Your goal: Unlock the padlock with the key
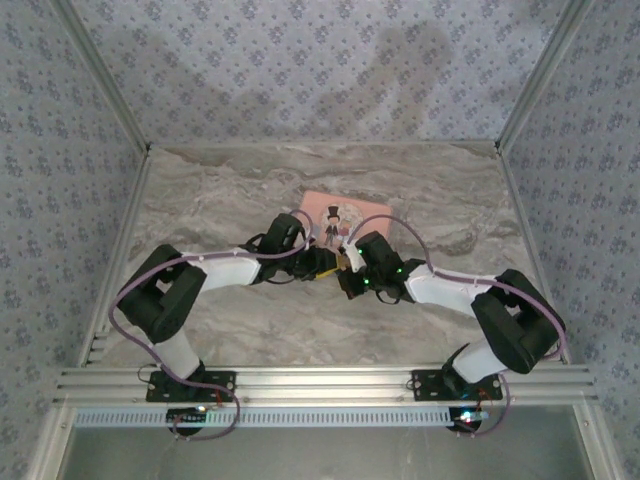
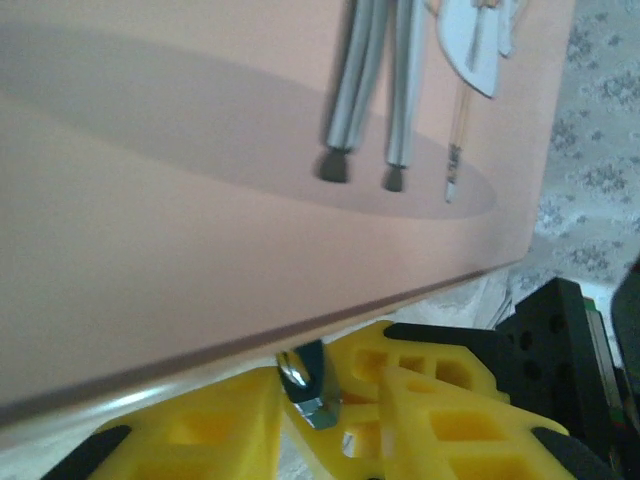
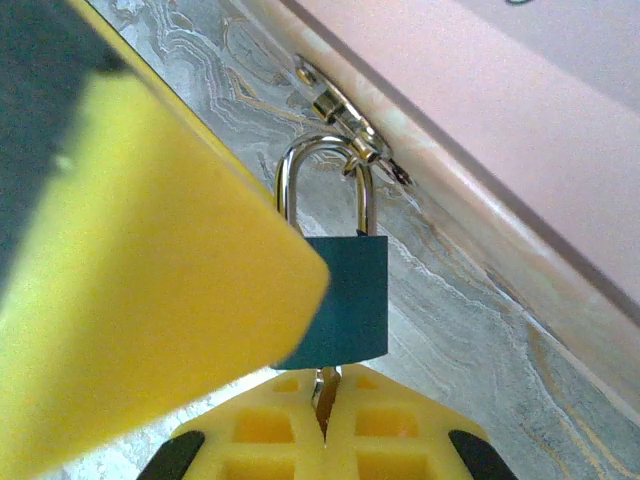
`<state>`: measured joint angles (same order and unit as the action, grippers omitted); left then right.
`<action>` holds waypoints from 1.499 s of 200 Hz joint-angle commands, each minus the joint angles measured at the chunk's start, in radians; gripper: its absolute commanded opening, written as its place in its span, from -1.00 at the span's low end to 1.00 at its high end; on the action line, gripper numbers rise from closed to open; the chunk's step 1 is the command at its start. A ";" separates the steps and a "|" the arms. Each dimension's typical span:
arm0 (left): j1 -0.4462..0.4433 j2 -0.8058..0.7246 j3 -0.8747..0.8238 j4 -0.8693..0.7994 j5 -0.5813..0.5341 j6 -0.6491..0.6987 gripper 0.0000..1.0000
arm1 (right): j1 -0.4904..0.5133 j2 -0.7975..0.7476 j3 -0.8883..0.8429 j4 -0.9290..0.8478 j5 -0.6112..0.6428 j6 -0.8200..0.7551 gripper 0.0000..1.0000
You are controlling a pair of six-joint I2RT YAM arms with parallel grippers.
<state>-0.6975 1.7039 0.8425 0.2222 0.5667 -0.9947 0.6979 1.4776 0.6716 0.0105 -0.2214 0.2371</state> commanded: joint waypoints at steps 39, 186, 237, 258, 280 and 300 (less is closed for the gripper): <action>-0.002 0.016 0.010 0.014 0.020 -0.014 -0.55 | 0.003 0.009 -0.014 -0.036 0.015 0.027 -0.98; -0.003 0.111 -0.001 0.043 0.046 -0.061 -1.00 | -0.006 -0.051 -0.037 -0.076 0.052 0.028 -0.30; 0.013 0.111 -0.034 0.056 0.074 -0.051 -1.00 | -0.051 -0.140 -0.090 -0.072 0.034 0.053 -0.26; 0.017 0.112 -0.040 0.029 0.074 -0.024 -0.97 | -0.062 -0.123 -0.082 -0.069 0.049 0.062 -0.29; 0.020 0.103 -0.043 -0.015 0.051 -0.007 -0.59 | -0.069 -0.099 -0.067 -0.066 0.060 0.068 -0.34; 0.023 0.081 -0.048 -0.040 0.028 0.003 -0.47 | -0.071 -0.091 -0.061 -0.058 0.064 0.073 -0.34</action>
<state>-0.6861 1.7756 0.8387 0.3443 0.5861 -0.9543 0.6323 1.3682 0.5930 -0.0376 -0.1715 0.2886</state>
